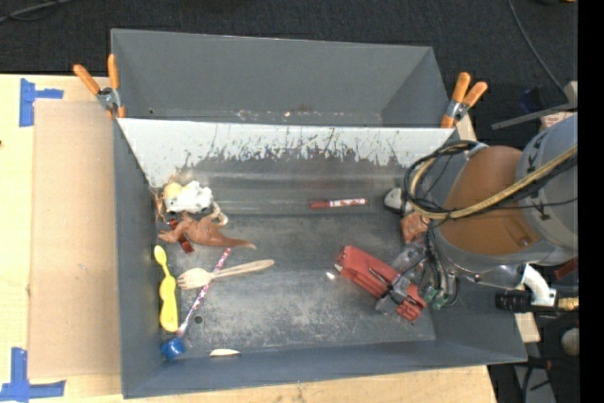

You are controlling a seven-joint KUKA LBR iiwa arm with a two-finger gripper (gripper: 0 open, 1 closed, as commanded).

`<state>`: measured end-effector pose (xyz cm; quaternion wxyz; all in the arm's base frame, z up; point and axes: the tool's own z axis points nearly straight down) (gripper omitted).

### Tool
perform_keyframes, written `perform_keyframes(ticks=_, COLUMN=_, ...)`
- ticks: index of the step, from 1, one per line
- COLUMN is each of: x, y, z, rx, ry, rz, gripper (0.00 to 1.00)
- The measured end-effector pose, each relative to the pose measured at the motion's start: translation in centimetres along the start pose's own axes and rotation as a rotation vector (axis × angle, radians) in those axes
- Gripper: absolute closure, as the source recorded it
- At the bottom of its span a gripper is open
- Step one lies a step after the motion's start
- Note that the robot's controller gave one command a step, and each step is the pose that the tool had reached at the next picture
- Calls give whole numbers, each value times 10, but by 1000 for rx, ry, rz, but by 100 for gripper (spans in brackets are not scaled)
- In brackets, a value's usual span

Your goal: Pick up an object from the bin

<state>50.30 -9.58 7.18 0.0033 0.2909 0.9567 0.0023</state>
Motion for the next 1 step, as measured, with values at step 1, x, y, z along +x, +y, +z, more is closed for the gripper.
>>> perform_keyframes(ticks=1, x=1, y=0, z=-40, rx=1, ry=3, rz=-1, gripper=100)
